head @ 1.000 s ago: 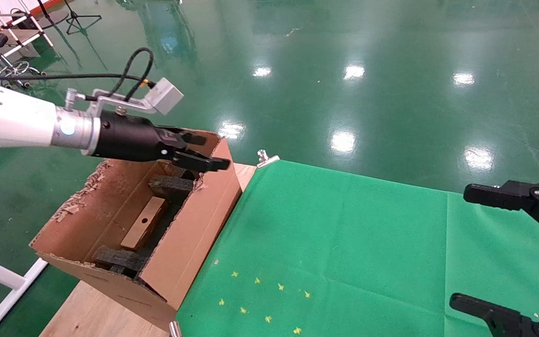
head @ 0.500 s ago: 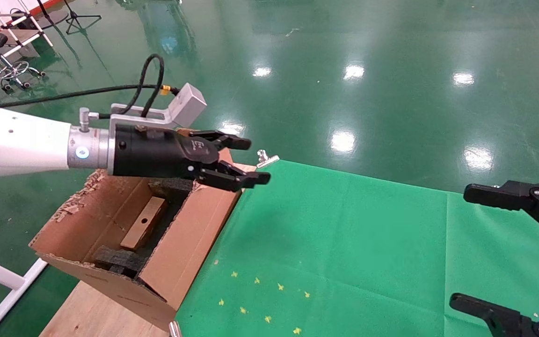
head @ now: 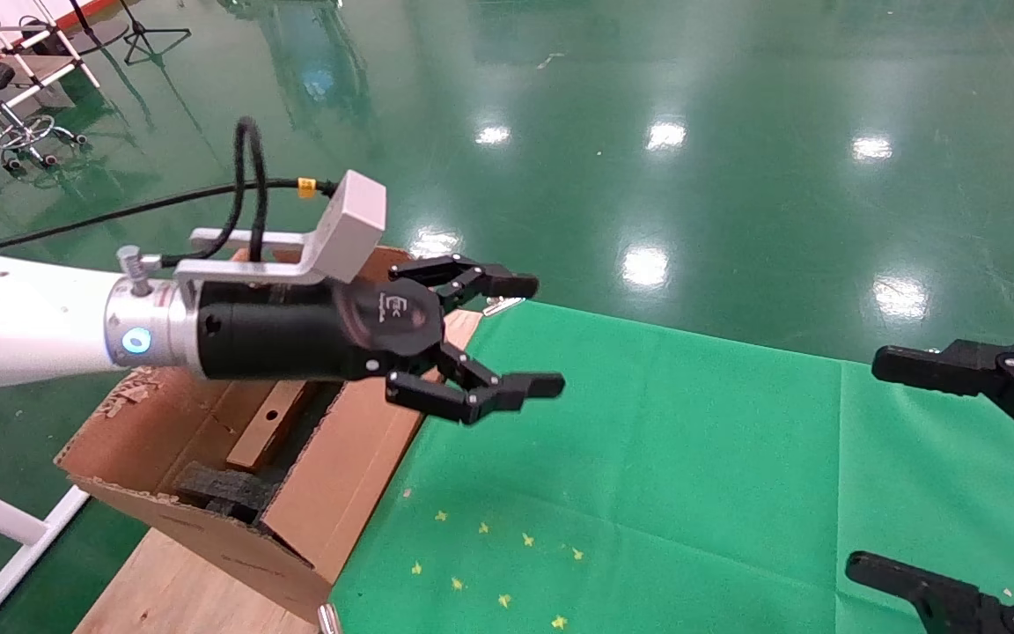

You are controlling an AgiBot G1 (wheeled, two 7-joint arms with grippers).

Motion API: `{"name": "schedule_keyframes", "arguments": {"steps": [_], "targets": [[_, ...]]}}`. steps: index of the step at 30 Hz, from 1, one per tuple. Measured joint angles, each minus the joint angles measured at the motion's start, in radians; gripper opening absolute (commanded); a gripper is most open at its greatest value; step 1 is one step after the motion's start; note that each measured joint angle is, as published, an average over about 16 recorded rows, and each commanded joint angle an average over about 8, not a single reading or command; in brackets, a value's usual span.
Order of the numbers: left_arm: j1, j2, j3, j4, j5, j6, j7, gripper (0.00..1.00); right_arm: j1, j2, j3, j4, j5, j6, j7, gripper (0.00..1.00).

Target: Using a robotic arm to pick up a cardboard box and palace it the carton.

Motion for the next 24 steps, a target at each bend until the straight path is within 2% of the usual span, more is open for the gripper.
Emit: {"name": "schedule_keyframes", "arguments": {"steps": [14,24], "targets": [[0.195,-0.035,-0.150,-0.219,-0.185,0.044,0.075,1.00,0.000,0.000,0.000,0.000,0.000,0.000,0.000,1.00],[0.249,-0.045,-0.192,-0.280,-0.238,0.057,0.094,1.00,0.000,0.000,0.000,0.000,0.000,0.000,0.000,1.00]]}}
